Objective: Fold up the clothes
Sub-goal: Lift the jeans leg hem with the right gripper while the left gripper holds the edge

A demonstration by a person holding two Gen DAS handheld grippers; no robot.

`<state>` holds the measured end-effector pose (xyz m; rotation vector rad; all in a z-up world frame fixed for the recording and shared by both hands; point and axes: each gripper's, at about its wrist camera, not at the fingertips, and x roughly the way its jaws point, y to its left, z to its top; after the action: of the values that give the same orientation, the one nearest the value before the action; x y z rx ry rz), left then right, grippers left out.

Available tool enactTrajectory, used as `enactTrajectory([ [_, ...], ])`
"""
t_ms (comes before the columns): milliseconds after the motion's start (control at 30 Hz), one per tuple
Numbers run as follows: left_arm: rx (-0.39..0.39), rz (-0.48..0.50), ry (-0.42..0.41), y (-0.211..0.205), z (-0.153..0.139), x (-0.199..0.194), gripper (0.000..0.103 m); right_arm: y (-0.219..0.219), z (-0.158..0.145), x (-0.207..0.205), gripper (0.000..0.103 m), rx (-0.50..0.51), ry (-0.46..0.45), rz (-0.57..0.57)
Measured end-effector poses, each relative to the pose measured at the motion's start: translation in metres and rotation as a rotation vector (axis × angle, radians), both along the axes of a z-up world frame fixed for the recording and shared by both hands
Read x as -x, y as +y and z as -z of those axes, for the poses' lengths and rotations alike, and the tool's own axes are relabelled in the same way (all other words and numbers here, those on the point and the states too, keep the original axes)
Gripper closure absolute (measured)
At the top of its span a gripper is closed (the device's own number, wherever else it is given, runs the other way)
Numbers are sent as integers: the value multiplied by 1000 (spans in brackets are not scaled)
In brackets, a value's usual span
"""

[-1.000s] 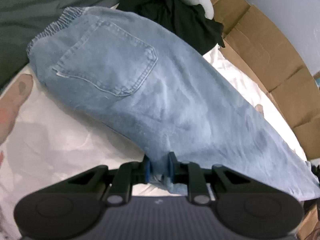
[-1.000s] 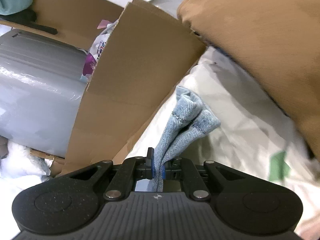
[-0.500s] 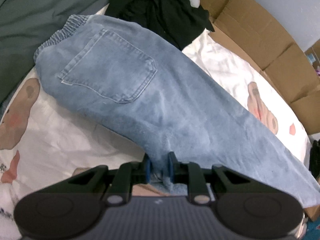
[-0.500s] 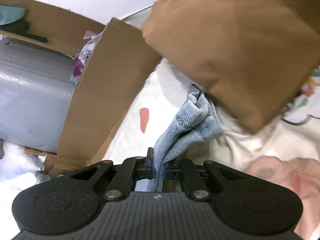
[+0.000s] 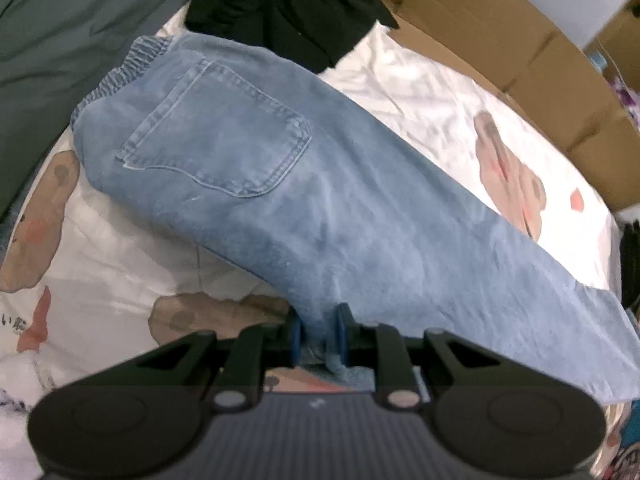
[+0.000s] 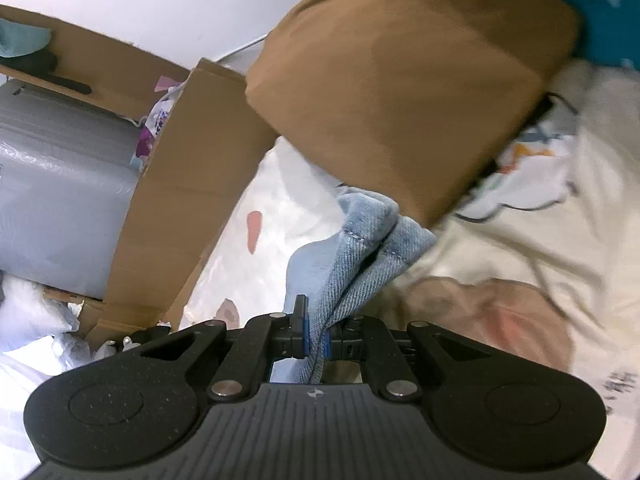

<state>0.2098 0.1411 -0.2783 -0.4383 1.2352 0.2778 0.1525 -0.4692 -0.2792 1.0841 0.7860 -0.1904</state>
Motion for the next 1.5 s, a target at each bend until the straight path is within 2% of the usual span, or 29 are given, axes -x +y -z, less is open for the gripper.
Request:
enactTrajectory([
  [300, -20, 39, 30, 9, 6, 5, 85, 6, 10, 70, 98, 46, 25, 1],
  [500, -25, 67, 45, 12, 9, 5, 85, 5, 29, 100, 98, 59, 66, 29],
  [867, -26, 97, 64, 18, 19, 1, 85, 6, 64, 132, 97, 48, 144, 34],
  [1067, -21, 76, 116, 17, 56, -6, 83, -4, 95, 125, 93, 38, 252, 68],
  [1200, -48, 85, 136, 14, 61, -8, 78, -16, 88, 129, 89, 77, 267, 87],
  [1267, -58, 79, 132, 14, 57, -5, 77, -23, 81, 133, 79, 108, 273, 82],
  [1367, -73, 75, 108, 16, 42, 0, 75, -30, 70, 138, 69, 194, 304, 85],
  [1433, -92, 80, 75, 18, 29, 0, 69, -36, 62, 141, 69, 230, 302, 103],
  [1500, -110, 89, 48, 18, 18, -1, 68, -42, 54, 142, 69, 245, 269, 111],
])
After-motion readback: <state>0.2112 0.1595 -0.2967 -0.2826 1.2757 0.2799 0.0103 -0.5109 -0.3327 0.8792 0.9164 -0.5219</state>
